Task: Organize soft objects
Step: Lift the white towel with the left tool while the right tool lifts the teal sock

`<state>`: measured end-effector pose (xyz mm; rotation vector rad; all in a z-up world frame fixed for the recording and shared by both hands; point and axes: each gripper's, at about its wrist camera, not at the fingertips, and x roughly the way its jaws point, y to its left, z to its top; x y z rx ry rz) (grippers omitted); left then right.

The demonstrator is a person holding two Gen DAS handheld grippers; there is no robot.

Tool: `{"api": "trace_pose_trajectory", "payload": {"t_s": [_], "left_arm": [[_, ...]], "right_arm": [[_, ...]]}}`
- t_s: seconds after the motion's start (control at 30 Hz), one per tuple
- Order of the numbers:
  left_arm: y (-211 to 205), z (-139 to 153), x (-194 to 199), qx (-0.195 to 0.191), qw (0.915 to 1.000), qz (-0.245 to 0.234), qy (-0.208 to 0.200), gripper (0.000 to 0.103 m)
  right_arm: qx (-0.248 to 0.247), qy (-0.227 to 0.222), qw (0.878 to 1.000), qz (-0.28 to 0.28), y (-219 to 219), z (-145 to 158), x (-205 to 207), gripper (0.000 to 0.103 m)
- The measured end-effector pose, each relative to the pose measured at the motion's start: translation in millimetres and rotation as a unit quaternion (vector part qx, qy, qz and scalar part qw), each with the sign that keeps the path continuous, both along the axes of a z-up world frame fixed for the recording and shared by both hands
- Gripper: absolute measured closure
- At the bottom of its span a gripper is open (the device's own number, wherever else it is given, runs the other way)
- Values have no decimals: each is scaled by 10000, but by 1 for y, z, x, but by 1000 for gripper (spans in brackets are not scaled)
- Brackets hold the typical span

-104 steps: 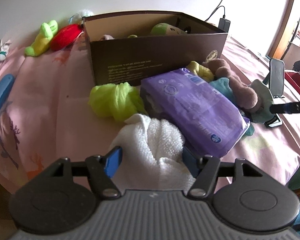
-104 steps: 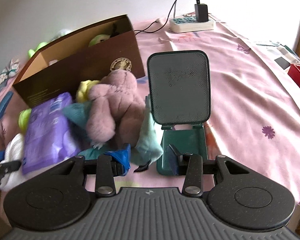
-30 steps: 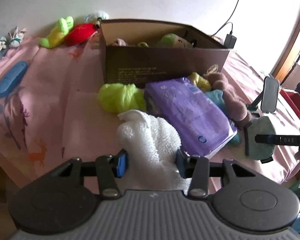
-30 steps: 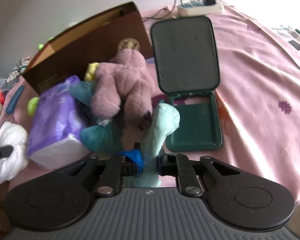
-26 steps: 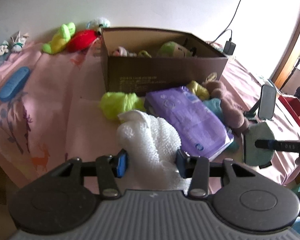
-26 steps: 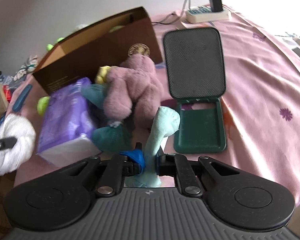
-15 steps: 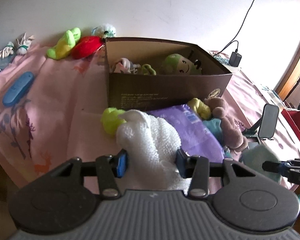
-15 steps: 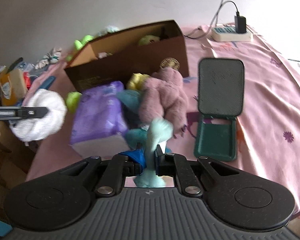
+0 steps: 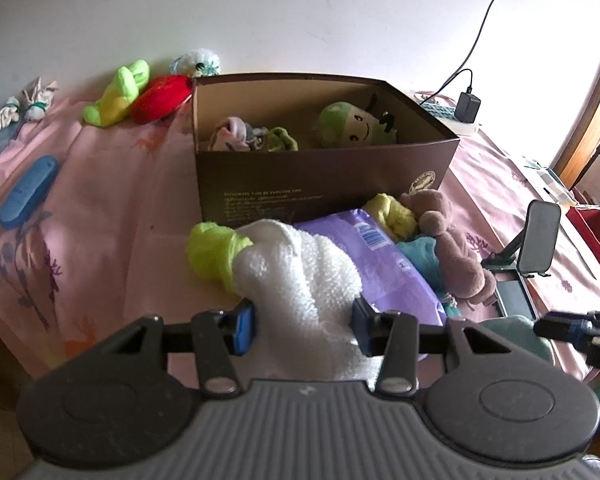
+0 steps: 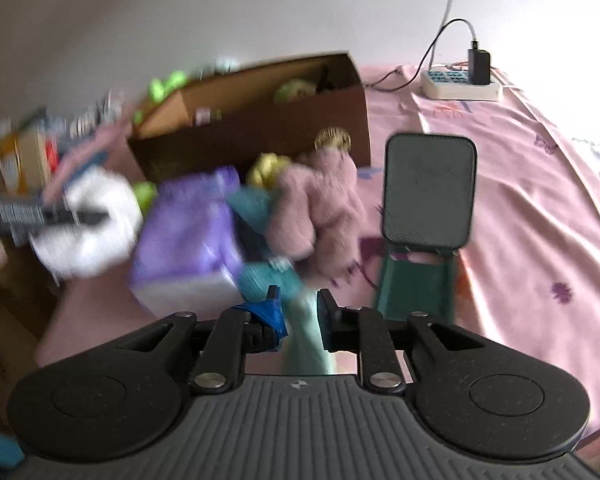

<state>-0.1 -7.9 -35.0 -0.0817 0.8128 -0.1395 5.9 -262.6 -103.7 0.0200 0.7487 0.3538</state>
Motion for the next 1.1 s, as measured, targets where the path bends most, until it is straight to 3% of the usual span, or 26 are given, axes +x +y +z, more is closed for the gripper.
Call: {"api": "trace_pose_trajectory", "payload": {"t_s": [0.1, 0.23, 0.37, 0.5, 0.87, 1.0, 1.1], "left_arm": [[0, -2, 1, -9, 10000, 59, 9, 56], [-4, -2, 3, 7, 10000, 46, 65, 56], [-9, -2, 4, 49, 9999, 102, 61, 56], [-12, -1, 4, 71, 9999, 106, 68, 55], [-13, -1, 6, 83, 9999, 30, 69, 55], [-14, -1, 6, 96, 9999, -54, 56, 55], [-14, -1, 6, 110, 9999, -105, 55, 55]], "right_arm": [[-366, 196, 9987, 286, 2, -14, 3, 100], [-684, 315, 9970, 164, 2, -30, 12, 97], [-557, 772, 9954, -70, -10, -44, 28, 94], [-122, 1090, 9938, -196, -20, -54, 38, 90], [785, 1314, 9861, -639, -20, -54, 43, 85], [674, 1172, 9897, -460, -9, -51, 37, 80], [203, 959, 9951, -136, 12, -51, 33, 76]]}}
